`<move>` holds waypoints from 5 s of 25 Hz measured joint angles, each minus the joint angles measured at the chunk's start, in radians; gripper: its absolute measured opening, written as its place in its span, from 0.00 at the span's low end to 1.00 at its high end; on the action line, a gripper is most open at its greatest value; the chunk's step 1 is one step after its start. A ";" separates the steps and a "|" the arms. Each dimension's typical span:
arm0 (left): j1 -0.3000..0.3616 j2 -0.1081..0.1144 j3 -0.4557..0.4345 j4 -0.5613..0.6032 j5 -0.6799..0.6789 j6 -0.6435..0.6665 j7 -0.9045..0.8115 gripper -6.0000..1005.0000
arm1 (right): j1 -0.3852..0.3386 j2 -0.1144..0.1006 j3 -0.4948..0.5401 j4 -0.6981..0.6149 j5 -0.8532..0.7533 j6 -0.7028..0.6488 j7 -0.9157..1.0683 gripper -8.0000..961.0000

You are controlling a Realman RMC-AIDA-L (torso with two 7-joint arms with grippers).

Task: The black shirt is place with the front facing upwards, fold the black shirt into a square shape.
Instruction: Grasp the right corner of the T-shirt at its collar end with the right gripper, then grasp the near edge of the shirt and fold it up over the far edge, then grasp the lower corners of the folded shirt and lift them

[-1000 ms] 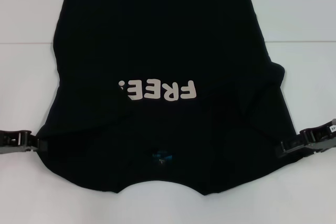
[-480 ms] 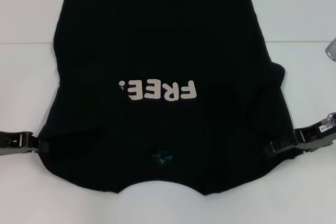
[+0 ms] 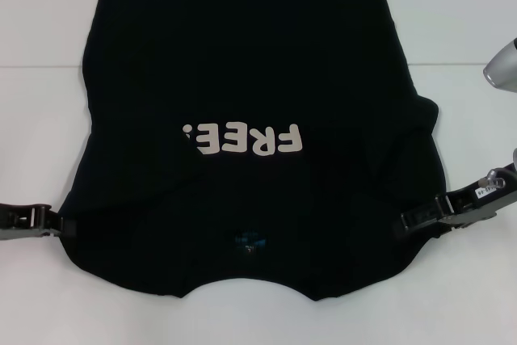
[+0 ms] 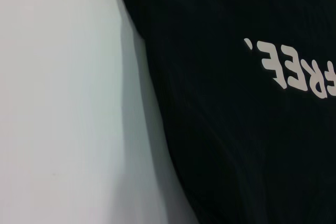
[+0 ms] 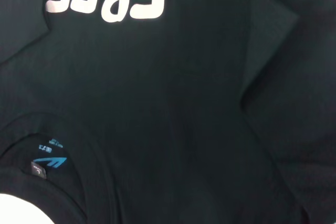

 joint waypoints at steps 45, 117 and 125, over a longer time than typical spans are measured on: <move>-0.093 0.106 0.129 -0.189 0.151 0.552 0.257 0.03 | -0.028 -0.025 -0.154 -0.054 -0.146 -0.528 -0.278 0.07; 0.025 0.051 -0.105 -0.292 -0.289 -0.191 0.232 0.90 | -0.311 0.105 0.222 0.157 0.787 0.136 -1.128 0.98; 0.022 0.047 -0.086 -0.289 -0.288 -0.195 0.242 0.92 | -0.308 0.105 0.205 0.161 0.787 0.136 -1.130 0.98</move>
